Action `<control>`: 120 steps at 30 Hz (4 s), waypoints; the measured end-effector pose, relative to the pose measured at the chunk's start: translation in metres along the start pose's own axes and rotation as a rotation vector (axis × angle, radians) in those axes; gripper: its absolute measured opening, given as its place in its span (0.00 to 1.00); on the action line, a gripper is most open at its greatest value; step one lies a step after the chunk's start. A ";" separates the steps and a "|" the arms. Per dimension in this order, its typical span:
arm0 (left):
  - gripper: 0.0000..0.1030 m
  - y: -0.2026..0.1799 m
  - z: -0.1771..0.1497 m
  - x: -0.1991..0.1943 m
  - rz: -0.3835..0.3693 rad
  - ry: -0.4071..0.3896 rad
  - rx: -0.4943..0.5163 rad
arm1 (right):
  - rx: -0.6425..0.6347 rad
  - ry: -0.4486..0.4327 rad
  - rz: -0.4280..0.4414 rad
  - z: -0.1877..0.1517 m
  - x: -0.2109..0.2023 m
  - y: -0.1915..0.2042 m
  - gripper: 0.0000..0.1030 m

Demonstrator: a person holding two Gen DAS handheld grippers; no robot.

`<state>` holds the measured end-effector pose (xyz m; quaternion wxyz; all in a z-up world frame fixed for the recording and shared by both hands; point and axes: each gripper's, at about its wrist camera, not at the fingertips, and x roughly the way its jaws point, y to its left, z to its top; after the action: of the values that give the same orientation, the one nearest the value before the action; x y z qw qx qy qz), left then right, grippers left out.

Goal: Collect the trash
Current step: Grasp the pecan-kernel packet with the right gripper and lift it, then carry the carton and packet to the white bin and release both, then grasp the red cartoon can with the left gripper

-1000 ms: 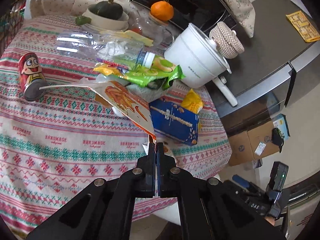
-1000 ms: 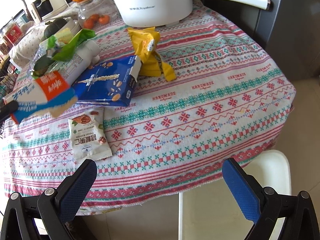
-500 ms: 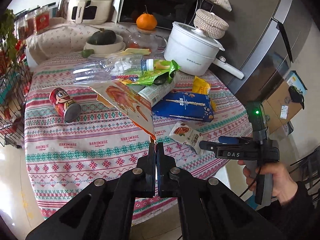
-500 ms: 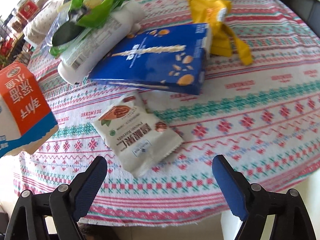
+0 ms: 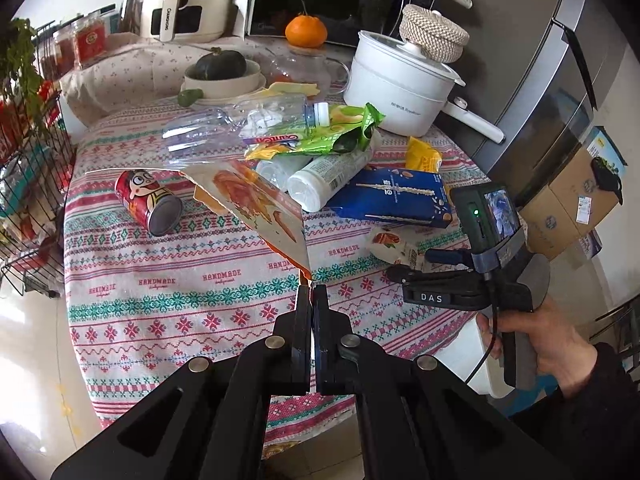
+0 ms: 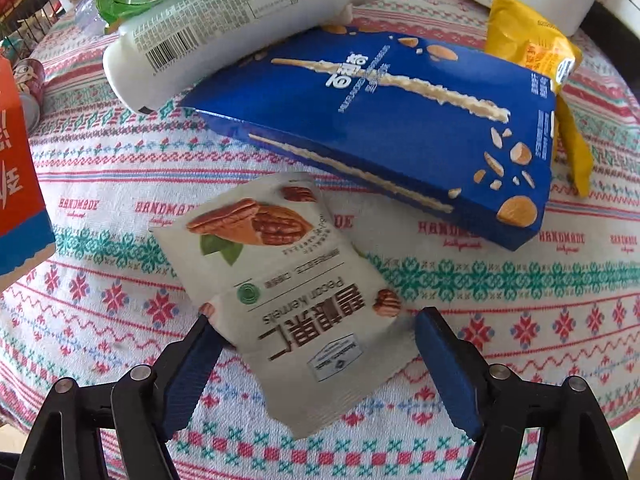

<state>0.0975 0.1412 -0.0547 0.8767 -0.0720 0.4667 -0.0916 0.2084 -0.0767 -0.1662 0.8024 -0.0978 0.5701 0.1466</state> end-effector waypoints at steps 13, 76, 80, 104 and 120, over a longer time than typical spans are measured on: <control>0.00 -0.008 -0.001 0.001 0.009 -0.002 0.021 | -0.026 -0.072 0.057 0.000 -0.034 -0.009 0.13; 0.52 -0.283 -0.068 0.098 -0.323 0.144 0.545 | 0.614 -0.095 -0.002 -0.194 -0.157 -0.248 0.06; 0.57 -0.268 -0.057 0.087 -0.310 0.120 0.505 | 0.602 -0.070 -0.006 -0.194 -0.151 -0.246 0.07; 0.78 -0.191 -0.035 0.059 -0.125 0.041 0.380 | 0.622 0.104 -0.042 -0.194 -0.107 -0.240 0.50; 0.81 -0.090 0.003 0.045 0.075 0.004 0.154 | 0.558 -0.045 -0.010 -0.154 -0.134 -0.206 0.76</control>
<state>0.1163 0.0439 -0.0700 0.8816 0.0132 0.4623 -0.0943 0.1022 -0.3368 -0.0934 0.8116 0.1273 0.5699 -0.0178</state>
